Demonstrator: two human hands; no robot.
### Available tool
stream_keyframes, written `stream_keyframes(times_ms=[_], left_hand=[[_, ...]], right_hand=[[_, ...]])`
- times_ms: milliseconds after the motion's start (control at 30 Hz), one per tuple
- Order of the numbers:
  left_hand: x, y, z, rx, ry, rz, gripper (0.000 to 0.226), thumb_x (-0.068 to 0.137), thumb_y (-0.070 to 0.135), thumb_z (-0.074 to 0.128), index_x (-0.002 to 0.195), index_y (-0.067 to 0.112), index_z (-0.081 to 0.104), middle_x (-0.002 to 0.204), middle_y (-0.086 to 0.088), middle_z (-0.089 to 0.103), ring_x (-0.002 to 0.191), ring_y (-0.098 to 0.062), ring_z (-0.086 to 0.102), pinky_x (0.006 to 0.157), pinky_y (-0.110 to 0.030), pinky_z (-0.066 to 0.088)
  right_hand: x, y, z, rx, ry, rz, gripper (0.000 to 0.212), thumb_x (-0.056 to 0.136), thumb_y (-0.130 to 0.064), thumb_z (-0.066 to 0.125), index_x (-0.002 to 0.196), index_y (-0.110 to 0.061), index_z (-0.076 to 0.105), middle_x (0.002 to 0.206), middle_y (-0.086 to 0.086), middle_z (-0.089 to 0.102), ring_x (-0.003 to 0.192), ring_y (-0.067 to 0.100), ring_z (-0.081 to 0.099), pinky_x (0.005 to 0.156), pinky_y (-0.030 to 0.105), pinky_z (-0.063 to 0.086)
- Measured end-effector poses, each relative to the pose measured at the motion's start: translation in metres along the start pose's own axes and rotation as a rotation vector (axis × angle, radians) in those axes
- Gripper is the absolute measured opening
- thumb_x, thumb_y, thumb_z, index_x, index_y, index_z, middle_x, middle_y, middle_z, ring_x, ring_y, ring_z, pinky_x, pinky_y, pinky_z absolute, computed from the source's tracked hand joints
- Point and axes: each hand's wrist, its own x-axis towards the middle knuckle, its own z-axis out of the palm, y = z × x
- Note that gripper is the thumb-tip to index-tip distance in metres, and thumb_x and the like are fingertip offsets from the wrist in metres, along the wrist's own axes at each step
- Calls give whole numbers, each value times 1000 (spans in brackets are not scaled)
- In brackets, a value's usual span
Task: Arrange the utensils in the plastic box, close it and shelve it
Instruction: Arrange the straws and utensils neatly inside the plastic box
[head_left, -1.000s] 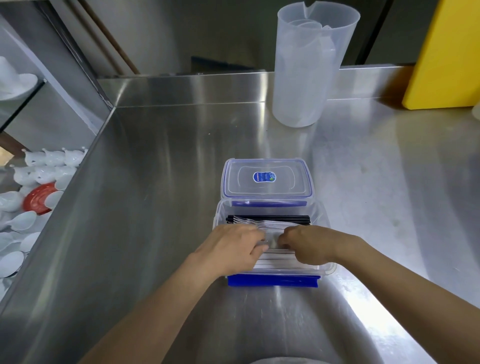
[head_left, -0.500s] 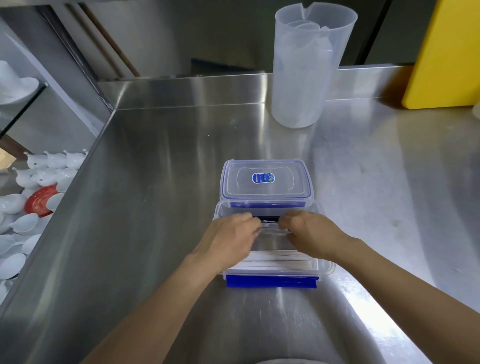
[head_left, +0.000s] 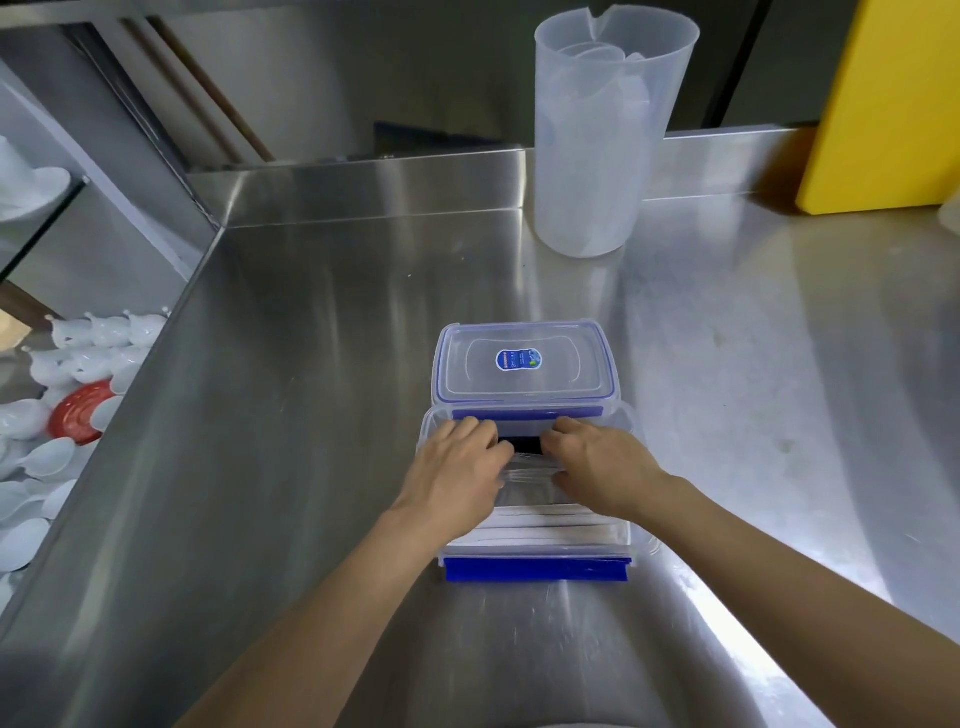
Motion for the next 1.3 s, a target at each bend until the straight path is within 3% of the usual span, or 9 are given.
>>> stream_keyframes(times_ms=[100, 267, 467, 733, 900, 1033, 1133, 1300], left_hand=[[1, 0, -1, -44, -52, -25, 24, 92, 31, 55, 110, 17, 59, 109, 0, 62, 104, -19, 54, 94, -30, 36], [6, 1, -9, -113, -139, -101, 15, 91, 29, 58, 100, 18, 55, 104, 2, 65, 95, -17, 56, 84, -28, 37], [8, 3, -11, -110, -184, -108, 13, 89, 19, 61, 91, 16, 49, 102, -2, 64, 92, -20, 56, 74, -27, 31], [6, 4, -13, -128, -162, -124, 14, 87, 19, 64, 92, 17, 51, 104, -1, 63, 93, -19, 55, 78, -28, 40], [8, 4, -15, -124, -179, -129, 15, 87, 22, 64, 88, 16, 50, 100, -2, 63, 84, -16, 48, 73, -26, 31], [7, 2, -14, -116, -190, -136, 21, 86, 22, 65, 84, 19, 44, 101, -2, 63, 84, -16, 44, 72, -26, 32], [7, 1, -12, -84, -191, -117, 19, 84, 18, 67, 89, 17, 49, 102, 0, 63, 92, -19, 50, 80, -28, 34], [8, 0, -5, 22, -223, -74, 31, 85, 18, 63, 115, 18, 54, 112, -1, 60, 107, -22, 52, 92, -34, 37]], right_hand=[[1, 2, 0, 29, -47, -24, 34, 87, -17, 56, 121, -12, 53, 120, 9, 62, 101, 27, 61, 87, 36, 54], [3, 2, -2, 72, -89, -38, 34, 87, -17, 58, 121, -13, 52, 123, 8, 61, 104, 26, 60, 90, 35, 53], [4, 1, -5, 120, -39, -53, 21, 92, -15, 51, 111, -9, 58, 116, 11, 65, 97, 26, 62, 84, 30, 50], [12, 1, -3, 172, -80, -22, 13, 88, -13, 54, 97, -7, 60, 102, 14, 68, 82, 25, 59, 75, 28, 49], [11, 2, 0, 179, -110, -35, 18, 85, -16, 59, 101, -11, 56, 105, 11, 65, 80, 20, 54, 73, 25, 48], [11, 2, 0, 212, -122, -69, 29, 83, -16, 60, 112, -13, 59, 110, 8, 67, 91, 24, 62, 84, 35, 56], [10, 1, -2, 205, -135, -100, 28, 85, -14, 60, 113, -13, 61, 113, 8, 66, 94, 24, 62, 87, 36, 54], [6, -2, -3, 151, -119, -138, 26, 85, -19, 62, 110, -11, 63, 114, 8, 63, 98, 25, 59, 85, 30, 48]])
